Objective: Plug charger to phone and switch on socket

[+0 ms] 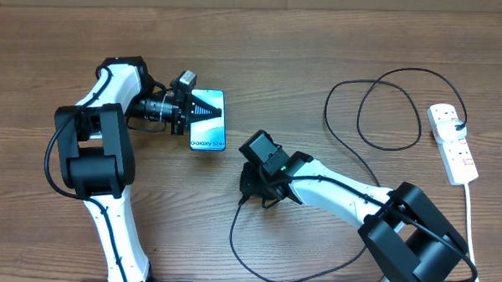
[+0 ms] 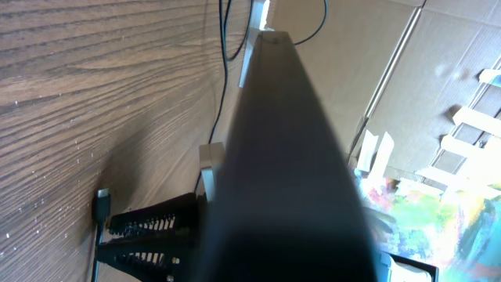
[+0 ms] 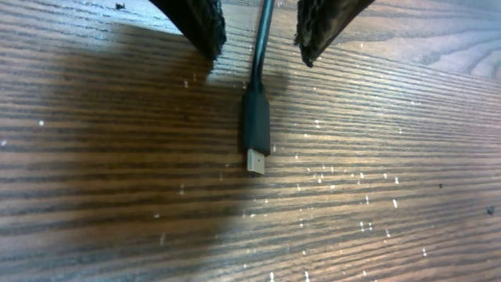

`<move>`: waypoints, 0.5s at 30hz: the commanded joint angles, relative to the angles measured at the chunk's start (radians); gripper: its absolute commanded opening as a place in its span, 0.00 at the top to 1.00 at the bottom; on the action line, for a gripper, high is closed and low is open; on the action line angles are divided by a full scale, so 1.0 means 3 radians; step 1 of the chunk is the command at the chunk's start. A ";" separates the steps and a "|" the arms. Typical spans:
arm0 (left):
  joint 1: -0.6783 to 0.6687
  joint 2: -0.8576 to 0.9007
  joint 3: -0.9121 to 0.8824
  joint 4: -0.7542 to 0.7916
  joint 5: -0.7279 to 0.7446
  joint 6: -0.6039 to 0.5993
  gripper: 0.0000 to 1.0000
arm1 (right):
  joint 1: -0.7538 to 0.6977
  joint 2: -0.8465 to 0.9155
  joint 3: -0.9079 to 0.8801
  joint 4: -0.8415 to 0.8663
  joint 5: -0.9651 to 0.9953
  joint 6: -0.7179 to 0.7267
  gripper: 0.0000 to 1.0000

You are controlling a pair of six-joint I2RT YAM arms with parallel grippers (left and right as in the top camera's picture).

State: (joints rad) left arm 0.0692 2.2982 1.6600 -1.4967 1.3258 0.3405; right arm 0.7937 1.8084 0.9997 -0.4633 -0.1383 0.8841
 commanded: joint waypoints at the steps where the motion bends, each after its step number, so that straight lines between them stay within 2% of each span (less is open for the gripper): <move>1: 0.0011 -0.0145 0.0008 -0.0022 0.0083 0.0062 0.96 | 0.0019 0.0043 0.0055 0.0022 0.0117 0.0025 0.73; 8: 0.0009 -0.0145 0.0008 -0.0024 0.0095 0.0060 0.96 | 0.0019 0.0094 0.0055 0.0060 0.0198 0.0097 0.76; 11: 0.0009 -0.0145 0.0008 -0.0023 0.0108 0.0034 0.96 | 0.0019 0.0134 0.0055 0.0089 0.0197 0.0097 0.84; 13: 0.0009 -0.0145 0.0008 -0.0023 0.0117 0.0034 0.95 | 0.0019 0.0136 0.0055 0.0102 0.0197 0.0097 0.96; 15: 0.0009 -0.0145 0.0008 -0.0023 0.0118 0.0034 0.96 | 0.0019 0.0136 0.0055 0.0107 0.0198 0.0095 0.96</move>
State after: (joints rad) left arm 0.0692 2.2982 1.6600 -1.4971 1.3262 0.3401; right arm 0.7944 1.8294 1.0004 -0.4335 -0.0948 0.9108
